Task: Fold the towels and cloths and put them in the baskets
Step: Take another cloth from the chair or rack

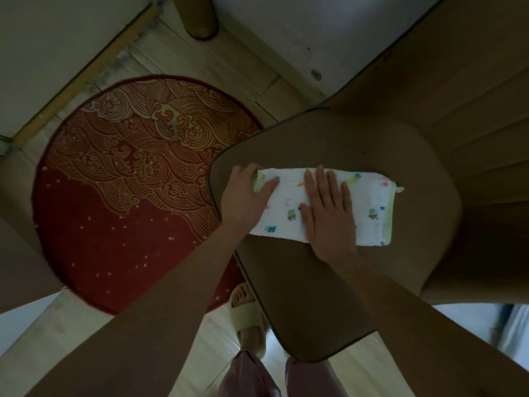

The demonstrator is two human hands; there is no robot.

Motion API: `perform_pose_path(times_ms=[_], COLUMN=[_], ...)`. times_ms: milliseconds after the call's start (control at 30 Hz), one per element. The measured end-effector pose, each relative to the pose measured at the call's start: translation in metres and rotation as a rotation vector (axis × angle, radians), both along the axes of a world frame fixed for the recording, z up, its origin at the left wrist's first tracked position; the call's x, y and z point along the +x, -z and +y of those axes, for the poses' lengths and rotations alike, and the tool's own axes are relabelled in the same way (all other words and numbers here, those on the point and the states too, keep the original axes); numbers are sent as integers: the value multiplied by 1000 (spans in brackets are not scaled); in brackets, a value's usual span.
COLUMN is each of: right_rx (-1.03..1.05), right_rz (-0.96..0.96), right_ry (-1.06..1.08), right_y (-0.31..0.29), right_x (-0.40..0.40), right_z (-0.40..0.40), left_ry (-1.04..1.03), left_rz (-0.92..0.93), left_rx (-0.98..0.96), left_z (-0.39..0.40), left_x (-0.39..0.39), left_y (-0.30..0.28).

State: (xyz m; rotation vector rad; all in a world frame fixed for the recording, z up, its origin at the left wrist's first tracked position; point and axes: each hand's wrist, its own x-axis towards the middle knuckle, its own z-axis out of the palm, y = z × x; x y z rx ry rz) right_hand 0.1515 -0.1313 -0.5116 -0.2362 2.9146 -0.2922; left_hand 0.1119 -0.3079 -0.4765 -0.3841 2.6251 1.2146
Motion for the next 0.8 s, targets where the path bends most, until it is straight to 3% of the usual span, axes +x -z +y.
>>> perform_pose_path(times_ms=[267,633,800], right_rx=[5,-1,-7], right_rz=[8,-4,-11], right_ry=[-12,-13,-11], right_y=[1,0,0], right_x=[-1,-2,-3], right_z=[0,-1,-2], left_ry=[-27,52,53], left_rz=[156,161,272], left_rx=[131,191,-37], left_z=[-4,-22,-23], left_x=[4,2,-5], left_y=[1,6,4])
